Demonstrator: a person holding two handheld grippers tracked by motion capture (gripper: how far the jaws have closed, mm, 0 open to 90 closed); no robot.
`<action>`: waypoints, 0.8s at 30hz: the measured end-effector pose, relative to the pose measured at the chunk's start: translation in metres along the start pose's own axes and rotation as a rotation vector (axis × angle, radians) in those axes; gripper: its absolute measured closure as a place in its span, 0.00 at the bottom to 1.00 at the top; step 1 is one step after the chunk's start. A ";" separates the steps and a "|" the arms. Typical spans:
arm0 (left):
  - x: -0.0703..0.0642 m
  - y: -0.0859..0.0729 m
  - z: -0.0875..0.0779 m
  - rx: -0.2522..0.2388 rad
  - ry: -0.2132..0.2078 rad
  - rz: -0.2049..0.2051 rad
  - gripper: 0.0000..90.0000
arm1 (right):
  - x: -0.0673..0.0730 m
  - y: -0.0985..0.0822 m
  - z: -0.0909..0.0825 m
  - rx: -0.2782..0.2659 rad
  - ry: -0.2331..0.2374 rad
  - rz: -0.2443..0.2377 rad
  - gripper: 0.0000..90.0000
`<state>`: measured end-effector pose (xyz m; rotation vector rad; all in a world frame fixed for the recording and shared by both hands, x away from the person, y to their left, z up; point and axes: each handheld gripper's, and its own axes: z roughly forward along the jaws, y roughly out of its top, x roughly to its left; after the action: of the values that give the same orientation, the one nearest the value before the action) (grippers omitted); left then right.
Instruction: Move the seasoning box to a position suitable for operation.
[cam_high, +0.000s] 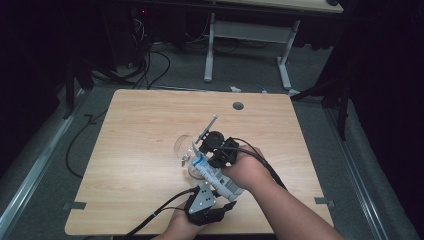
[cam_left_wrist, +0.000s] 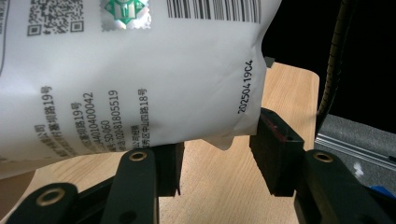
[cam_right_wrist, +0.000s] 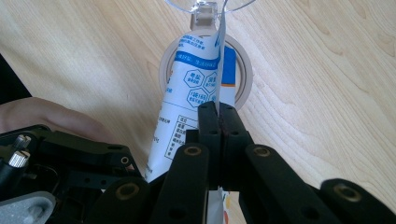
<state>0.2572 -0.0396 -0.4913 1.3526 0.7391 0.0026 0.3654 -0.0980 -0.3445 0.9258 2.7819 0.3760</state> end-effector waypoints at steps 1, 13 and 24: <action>0.000 0.000 0.000 0.000 0.000 0.000 0.62 | 0.000 0.000 0.000 -0.001 0.000 0.000 1.00; -0.001 0.000 0.000 -0.003 -0.002 -0.004 0.62 | -0.001 0.001 0.000 0.006 0.011 0.004 1.00; -0.001 0.001 -0.001 -0.005 -0.001 -0.003 0.62 | 0.000 0.001 0.000 0.002 0.007 -0.001 1.00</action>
<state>0.2564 -0.0393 -0.4903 1.3469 0.7398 0.0013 0.3663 -0.0974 -0.3437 0.9254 2.7896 0.3766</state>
